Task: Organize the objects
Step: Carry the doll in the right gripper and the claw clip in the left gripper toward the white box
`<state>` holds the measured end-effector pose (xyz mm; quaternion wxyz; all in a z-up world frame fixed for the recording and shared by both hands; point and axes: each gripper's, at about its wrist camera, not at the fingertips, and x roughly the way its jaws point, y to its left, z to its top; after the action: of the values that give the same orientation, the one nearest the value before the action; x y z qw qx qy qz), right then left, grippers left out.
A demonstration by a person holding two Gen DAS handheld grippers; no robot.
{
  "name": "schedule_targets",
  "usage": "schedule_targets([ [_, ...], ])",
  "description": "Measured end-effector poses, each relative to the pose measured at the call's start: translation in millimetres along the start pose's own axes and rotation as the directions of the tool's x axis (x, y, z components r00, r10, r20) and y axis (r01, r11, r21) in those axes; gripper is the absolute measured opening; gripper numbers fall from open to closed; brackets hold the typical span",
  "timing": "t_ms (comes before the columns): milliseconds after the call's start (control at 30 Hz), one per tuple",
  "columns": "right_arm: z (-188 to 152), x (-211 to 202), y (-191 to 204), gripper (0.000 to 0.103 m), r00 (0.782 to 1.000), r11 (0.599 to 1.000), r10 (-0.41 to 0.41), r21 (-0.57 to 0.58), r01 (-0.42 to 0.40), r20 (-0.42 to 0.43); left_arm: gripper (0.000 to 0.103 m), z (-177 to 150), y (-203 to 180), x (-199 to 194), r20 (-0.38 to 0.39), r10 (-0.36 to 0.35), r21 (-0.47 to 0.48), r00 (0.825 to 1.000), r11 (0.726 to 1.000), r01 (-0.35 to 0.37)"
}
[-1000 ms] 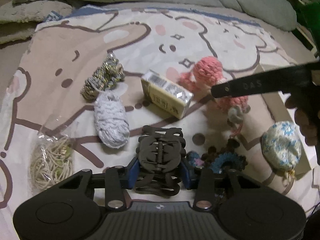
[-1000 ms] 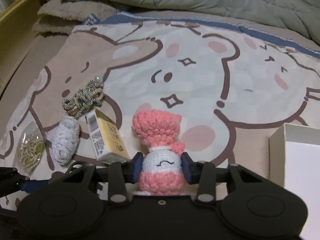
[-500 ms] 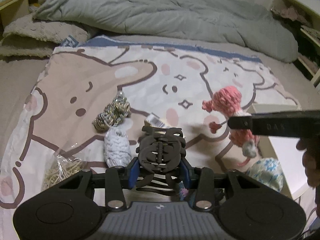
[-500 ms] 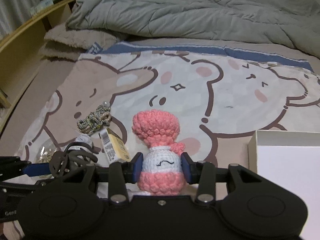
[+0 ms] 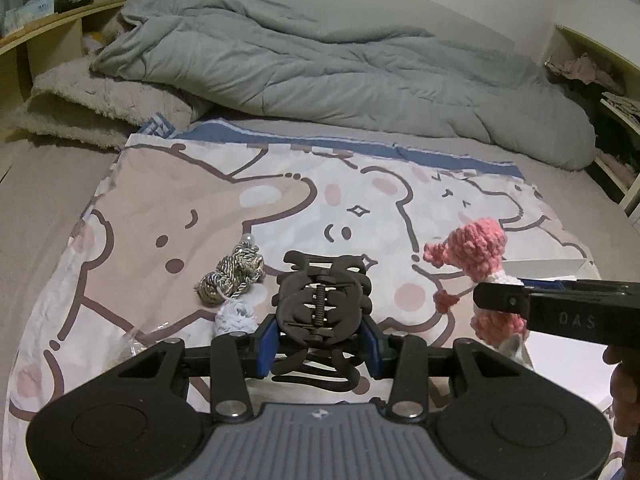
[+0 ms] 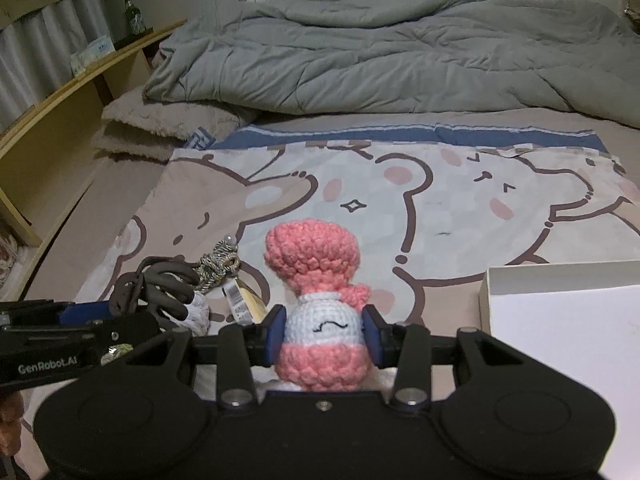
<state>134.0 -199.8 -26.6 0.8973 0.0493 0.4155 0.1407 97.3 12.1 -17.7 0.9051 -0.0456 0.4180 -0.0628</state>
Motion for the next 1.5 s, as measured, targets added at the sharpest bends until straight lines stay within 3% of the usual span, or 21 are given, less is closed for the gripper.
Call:
schedule_targets([
  [433,1.2,-33.6,-3.6,0.042,0.996,1.000,0.017,0.012,-0.018,0.082,0.044,2.8,-20.1,-12.2,0.047,0.015,-0.002,0.999,1.000,-0.015],
  [967,2.4,-60.9,-55.7,0.042,0.992,0.998,-0.031,0.052,0.025,0.125,0.044,16.7,-63.6,5.1,0.057,-0.043,-0.008,0.997,0.999,0.044],
  [1500,10.5,-78.2,-126.7,0.042,0.981,0.987,-0.119,0.128,0.099,0.156,0.043,29.7,-155.4,30.0,0.058,-0.161,0.042,0.985,0.986,0.159],
])
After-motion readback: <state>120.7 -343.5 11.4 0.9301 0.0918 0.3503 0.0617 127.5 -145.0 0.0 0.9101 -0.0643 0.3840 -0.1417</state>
